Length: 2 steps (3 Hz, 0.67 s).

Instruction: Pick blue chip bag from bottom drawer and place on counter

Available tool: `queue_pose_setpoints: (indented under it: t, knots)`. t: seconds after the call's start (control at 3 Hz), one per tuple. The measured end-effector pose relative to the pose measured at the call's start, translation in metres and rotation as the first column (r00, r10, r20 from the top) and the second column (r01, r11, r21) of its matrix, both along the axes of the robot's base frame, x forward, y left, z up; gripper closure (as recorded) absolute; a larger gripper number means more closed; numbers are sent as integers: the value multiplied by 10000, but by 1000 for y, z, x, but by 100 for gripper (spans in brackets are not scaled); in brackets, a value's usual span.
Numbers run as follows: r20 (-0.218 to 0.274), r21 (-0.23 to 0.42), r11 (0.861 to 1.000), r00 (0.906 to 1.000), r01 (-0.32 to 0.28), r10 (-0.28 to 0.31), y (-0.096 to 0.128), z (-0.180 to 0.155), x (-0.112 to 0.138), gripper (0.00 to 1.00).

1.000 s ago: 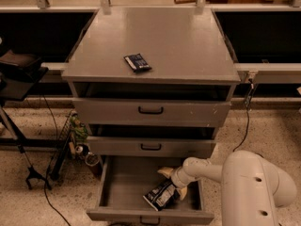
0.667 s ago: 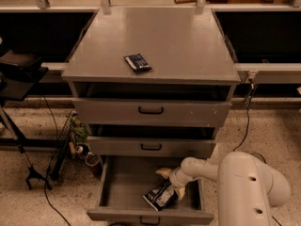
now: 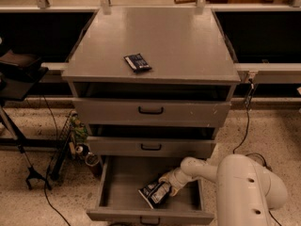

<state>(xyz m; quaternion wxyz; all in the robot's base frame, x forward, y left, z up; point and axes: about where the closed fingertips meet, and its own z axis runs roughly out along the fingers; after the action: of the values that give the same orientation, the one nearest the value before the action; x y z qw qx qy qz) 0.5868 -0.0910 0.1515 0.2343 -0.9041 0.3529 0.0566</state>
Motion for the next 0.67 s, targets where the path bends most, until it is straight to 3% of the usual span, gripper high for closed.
queue_pose_setpoints:
  t: [0.67]
  knots:
    - [59,248,9996,9999,129,-130,-6,-1,-5,89]
